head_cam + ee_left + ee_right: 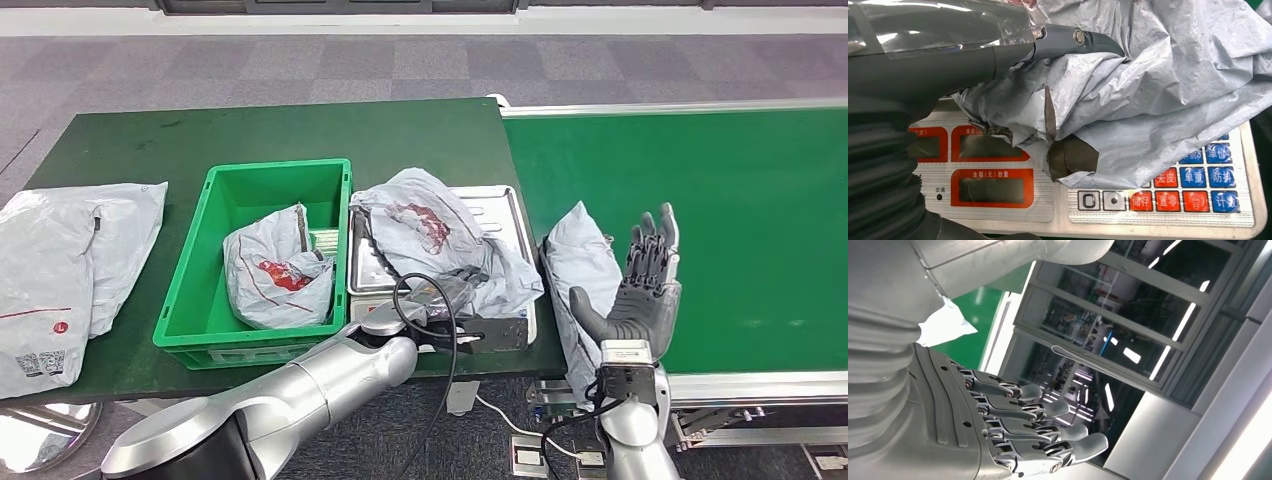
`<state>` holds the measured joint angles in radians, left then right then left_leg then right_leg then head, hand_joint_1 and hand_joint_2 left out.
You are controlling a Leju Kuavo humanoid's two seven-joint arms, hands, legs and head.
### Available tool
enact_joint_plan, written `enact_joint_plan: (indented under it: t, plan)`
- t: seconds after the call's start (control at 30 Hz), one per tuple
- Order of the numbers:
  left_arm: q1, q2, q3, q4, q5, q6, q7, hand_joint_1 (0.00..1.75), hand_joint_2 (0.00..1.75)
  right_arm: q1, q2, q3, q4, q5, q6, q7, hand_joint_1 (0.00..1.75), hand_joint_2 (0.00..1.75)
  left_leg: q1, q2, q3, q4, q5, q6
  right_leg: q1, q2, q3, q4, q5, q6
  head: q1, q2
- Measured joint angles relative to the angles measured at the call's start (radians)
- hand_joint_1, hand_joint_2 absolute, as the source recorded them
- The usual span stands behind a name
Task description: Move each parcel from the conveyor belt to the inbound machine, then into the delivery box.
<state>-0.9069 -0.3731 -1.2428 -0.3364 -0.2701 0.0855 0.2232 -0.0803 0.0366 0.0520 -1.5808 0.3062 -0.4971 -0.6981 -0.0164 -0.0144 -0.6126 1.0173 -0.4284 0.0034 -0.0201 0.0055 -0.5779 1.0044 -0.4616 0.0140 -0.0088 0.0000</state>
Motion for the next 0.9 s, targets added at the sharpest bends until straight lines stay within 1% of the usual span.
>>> enact_joint_plan:
  t: [0.23, 0.37, 0.4, 0.43, 0.47, 0.5, 0.53, 0.57, 0.6, 0.63, 0.67, 0.7, 0.73, 0.77, 0.83, 0.9]
  plan:
    - [0.0, 0.0, 0.0, 0.007, 0.0, 0.006, 0.0, 0.0, 1.75, 0.002, 0.004, -0.008, 0.0, 0.008, 0.0, 0.0, 0.0, 1.75, 0.0, 0.0, 0.0, 0.0, 0.0, 0.0, 0.0, 0.0, 0.0, 0.0, 0.0, 0.0, 0.0, 0.0]
    - [0.0, 0.0, 0.0, 0.01, -0.003, 0.011, -0.005, 1.75, 1.75, 0.003, 0.006, -0.008, 0.0, 0.008, 0.0, 0.0, 0.0, 1.75, 0.0, 0.0, 0.0, 0.0, 0.0, 0.0, 0.0, 0.0, 0.0, 0.0, 0.0, 0.0, 0.0, 0.0]
    - [0.005, -0.002, 0.002, 0.006, -0.02, 0.028, -0.022, 1.75, 1.75, 0.004, 0.007, -0.008, 0.0, 0.007, 0.002, 0.001, 0.0, 1.75, 0.0, 0.0, 0.0, 0.0, 0.0, 0.0, 0.0, 0.0, 0.0, 0.0, 0.0, 0.0, 0.0, 0.0]
    - [0.018, -0.002, 0.013, -0.01, -0.063, 0.07, -0.061, 1.75, 1.75, 0.005, 0.008, -0.008, 0.0, 0.002, 0.006, 0.002, 0.0, 1.75, 0.0, 0.0, 0.001, 0.0, 0.0, 0.0, 0.0, 0.0, 0.001, 0.0, 0.0, 0.0, 0.0, 0.0]
    - [0.042, -0.001, 0.035, -0.037, -0.138, 0.142, -0.13, 1.75, 1.75, 0.007, 0.008, -0.008, 0.0, -0.003, 0.009, 0.005, 0.0, 1.75, 0.0, 0.0, 0.001, 0.0, 0.0, 0.0, 0.0, 0.0, 0.001, 0.0, 0.0, 0.0, 0.0, 0.0]
    - [0.074, 0.001, 0.075, -0.074, -0.242, 0.248, -0.24, 1.75, 1.75, 0.009, 0.009, -0.008, 0.0, -0.01, 0.012, 0.008, 0.0, 1.75, -0.001, -0.001, 0.0, 0.0, 0.001, 0.001, -0.001, 0.0, 0.0, 0.0, 0.0, 0.0, 0.0, 0.0]
    - [0.107, 0.005, 0.137, -0.113, -0.356, 0.373, -0.385, 1.75, 1.75, 0.01, 0.009, -0.008, 0.0, -0.016, 0.013, 0.011, 0.0, 1.75, -0.001, -0.002, -0.002, 0.0, 0.001, 0.001, -0.001, -0.001, -0.001, 0.0, 0.0, 0.0, 0.0, 0.0]
    - [0.134, 0.007, 0.216, -0.145, -0.455, 0.491, -0.543, 1.75, 1.75, 0.011, 0.01, -0.008, 0.0, -0.02, 0.013, 0.012, 0.0, 1.75, 0.0, -0.002, -0.003, 0.0, 0.001, 0.001, -0.001, -0.001, -0.002, 0.0, 0.0, 0.0, 0.0, 0.0]
    - [0.156, 0.008, 0.316, -0.172, -0.521, 0.586, -0.699, 1.75, 1.75, 0.011, 0.011, -0.008, 0.0, -0.022, 0.012, 0.013, 0.0, 1.75, 0.0, -0.001, -0.004, 0.0, 0.001, 0.001, -0.001, 0.0, -0.003, 0.0, 0.0, 0.0, 0.0, 0.0]
    - [0.171, 0.009, 0.43, -0.195, -0.547, 0.638, -0.818, 1.75, 1.75, 0.011, 0.013, -0.008, 0.0, -0.024, 0.012, 0.013, 0.0, 1.75, 0.0, 0.002, -0.003, 0.0, -0.001, 0.0, -0.001, 0.004, -0.003, 0.0, 0.0, 0.0, 0.0, 0.0]
    - [0.183, 0.01, 0.541, -0.214, -0.548, 0.655, -0.881, 1.75, 1.75, 0.011, 0.016, -0.008, 0.0, -0.025, 0.011, 0.012, 0.0, 1.75, -0.001, 0.006, -0.001, 0.0, -0.003, 0.0, -0.001, 0.008, -0.003, 0.0, 0.0, 0.0, 0.0, 0.0]
    - [0.193, 0.01, 0.647, -0.231, -0.536, 0.653, -0.895, 1.75, 1.75, 0.012, 0.017, -0.008, 0.0, -0.025, 0.011, 0.012, 0.0, 1.75, -0.001, 0.01, 0.0, 0.0, -0.004, -0.001, -0.001, 0.011, -0.003, 0.0, 0.0, 0.0, 0.0, 0.0]
    - [0.203, 0.011, 0.733, -0.244, -0.524, 0.643, -0.865, 1.75, 1.75, 0.013, 0.018, -0.008, 0.0, -0.025, 0.01, 0.013, 0.0, 1.75, 0.0, 0.012, 0.001, 0.0, -0.005, 0.0, 0.0, 0.013, -0.004, 0.0, 0.0, 0.0, 0.0, 0.0]
    - [0.212, 0.013, 0.795, -0.254, -0.519, 0.636, -0.822, 1.75, 1.75, 0.013, 0.018, -0.008, 0.0, -0.026, 0.009, 0.013, 0.0, 1.75, 0.0, 0.013, 0.0, 0.0, -0.004, 0.0, 0.0, 0.013, -0.004, 0.0, 0.0, 0.0, 0.0, 0.0]
    - [0.228, 0.015, 0.877, -0.274, -0.516, 0.629, -0.765, 1.75, 1.75, 0.013, 0.018, -0.008, 0.0, -0.026, 0.009, 0.013, 0.0, 1.75, 0.0, 0.009, -0.002, 0.0, -0.002, 0.001, 0.0, 0.009, -0.005, 0.0, 0.0, 0.0, 0.0, 0.0]
    - [0.242, 0.013, 0.932, -0.292, -0.519, 0.625, -0.758, 1.75, 1.75, 0.012, 0.018, -0.008, 0.0, -0.026, 0.008, 0.012, 0.0, 1.75, 0.0, 0.004, -0.003, 0.0, 0.0, 0.001, 0.0, 0.005, -0.004, 0.0, 0.0, 0.0, 0.0, 0.0]
